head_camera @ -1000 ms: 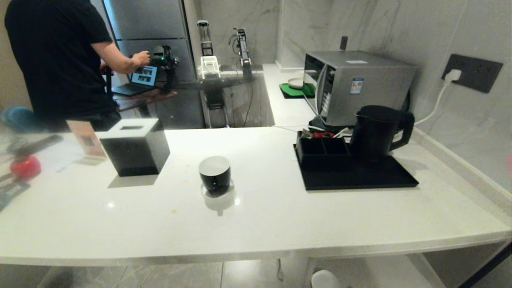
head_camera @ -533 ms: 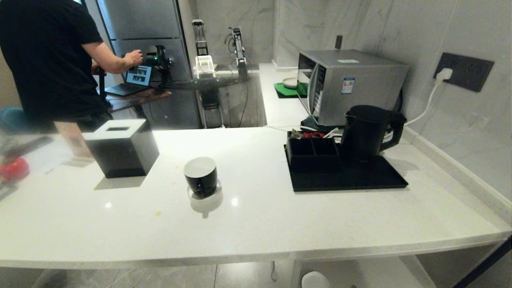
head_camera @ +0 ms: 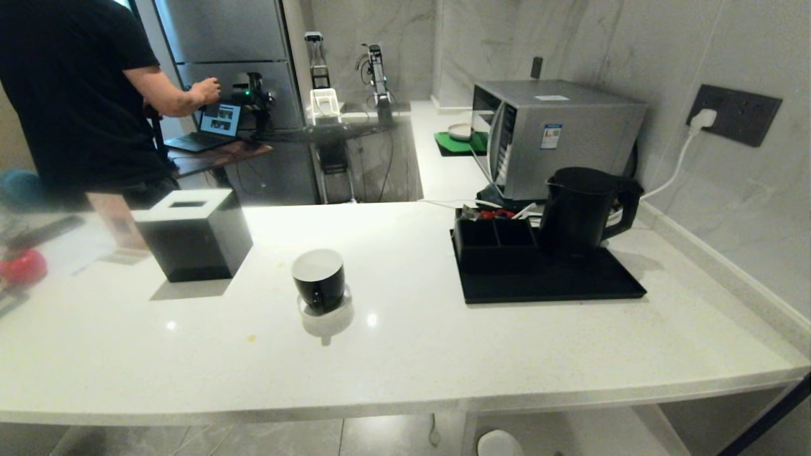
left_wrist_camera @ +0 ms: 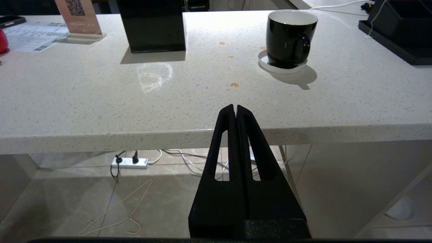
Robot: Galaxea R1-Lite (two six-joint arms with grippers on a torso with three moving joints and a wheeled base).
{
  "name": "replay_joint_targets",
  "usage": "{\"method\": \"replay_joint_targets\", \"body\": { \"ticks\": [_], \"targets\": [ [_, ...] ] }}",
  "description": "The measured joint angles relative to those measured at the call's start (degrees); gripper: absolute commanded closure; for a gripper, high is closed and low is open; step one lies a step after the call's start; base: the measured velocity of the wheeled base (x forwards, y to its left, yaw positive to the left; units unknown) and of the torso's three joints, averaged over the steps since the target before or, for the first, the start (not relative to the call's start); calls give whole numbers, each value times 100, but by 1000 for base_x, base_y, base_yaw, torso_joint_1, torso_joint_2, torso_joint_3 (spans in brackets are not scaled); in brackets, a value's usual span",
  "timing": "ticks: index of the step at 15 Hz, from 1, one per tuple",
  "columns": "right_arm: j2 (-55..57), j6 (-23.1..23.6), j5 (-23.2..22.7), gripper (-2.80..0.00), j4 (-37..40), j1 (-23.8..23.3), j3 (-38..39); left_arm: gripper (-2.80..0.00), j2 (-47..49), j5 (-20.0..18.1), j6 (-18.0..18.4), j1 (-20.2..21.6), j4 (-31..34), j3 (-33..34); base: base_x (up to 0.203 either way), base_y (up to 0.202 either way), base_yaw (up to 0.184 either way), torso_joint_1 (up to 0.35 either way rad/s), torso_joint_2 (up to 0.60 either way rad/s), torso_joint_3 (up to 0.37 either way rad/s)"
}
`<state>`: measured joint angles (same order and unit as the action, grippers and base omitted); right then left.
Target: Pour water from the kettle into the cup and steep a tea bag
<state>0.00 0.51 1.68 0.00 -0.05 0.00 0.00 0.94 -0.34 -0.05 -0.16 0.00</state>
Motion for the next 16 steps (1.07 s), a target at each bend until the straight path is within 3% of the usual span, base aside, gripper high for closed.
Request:
{"method": "replay_joint_targets", "body": {
  "ticks": [16],
  "targets": [
    [101, -41, -11, 0, -25, -5, -15, 0, 0, 0, -8, -5, 2, 0, 0, 0, 0, 0, 0, 0]
  ]
}}
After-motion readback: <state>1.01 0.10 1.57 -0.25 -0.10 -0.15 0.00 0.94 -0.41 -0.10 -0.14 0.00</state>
